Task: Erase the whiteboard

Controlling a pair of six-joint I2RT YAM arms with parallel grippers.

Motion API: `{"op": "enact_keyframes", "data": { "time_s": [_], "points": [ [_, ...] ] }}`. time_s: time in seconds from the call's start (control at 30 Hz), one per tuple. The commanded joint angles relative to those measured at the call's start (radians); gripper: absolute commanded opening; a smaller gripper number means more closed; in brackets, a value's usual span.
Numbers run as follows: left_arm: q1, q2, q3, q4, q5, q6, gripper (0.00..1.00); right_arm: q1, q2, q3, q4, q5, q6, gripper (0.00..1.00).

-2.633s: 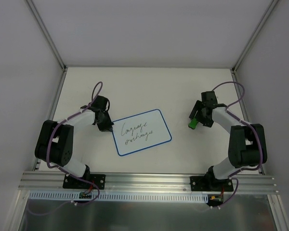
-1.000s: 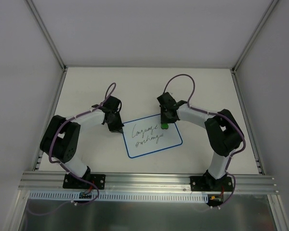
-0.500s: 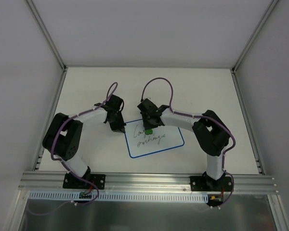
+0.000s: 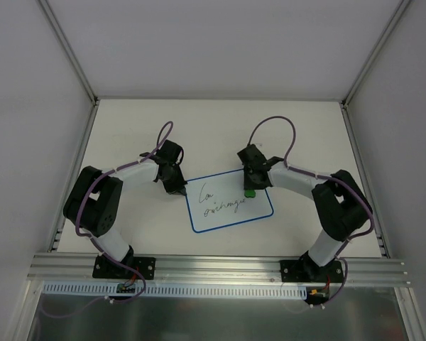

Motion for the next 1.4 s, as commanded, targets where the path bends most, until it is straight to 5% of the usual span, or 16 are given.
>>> {"op": "enact_keyframes", "data": {
  "time_s": [0.0,0.23,0.57,1.03,1.37],
  "points": [
    [0.002,0.041,-0.026,-0.038,-0.061,0.001,0.0,-0.063,-0.065,-0.098,-0.098,0.127,-0.03,0.0],
    [0.003,0.058,0.001,-0.037,-0.038,0.006,0.0,-0.014,-0.038,-0.056,-0.098,0.068,-0.01,0.0],
    [0.002,0.065,0.02,-0.035,-0.028,-0.009,0.0,0.262,0.137,0.124,-0.108,-0.083,0.054,0.0],
    [0.042,0.055,0.001,-0.035,-0.032,0.0,0.0,0.04,-0.169,-0.224,-0.213,0.176,0.186,0.0],
    [0.048,0.059,0.01,-0.034,-0.003,-0.006,0.0,0.16,-0.088,-0.157,-0.098,0.059,0.128,0.0]
  ]
}}
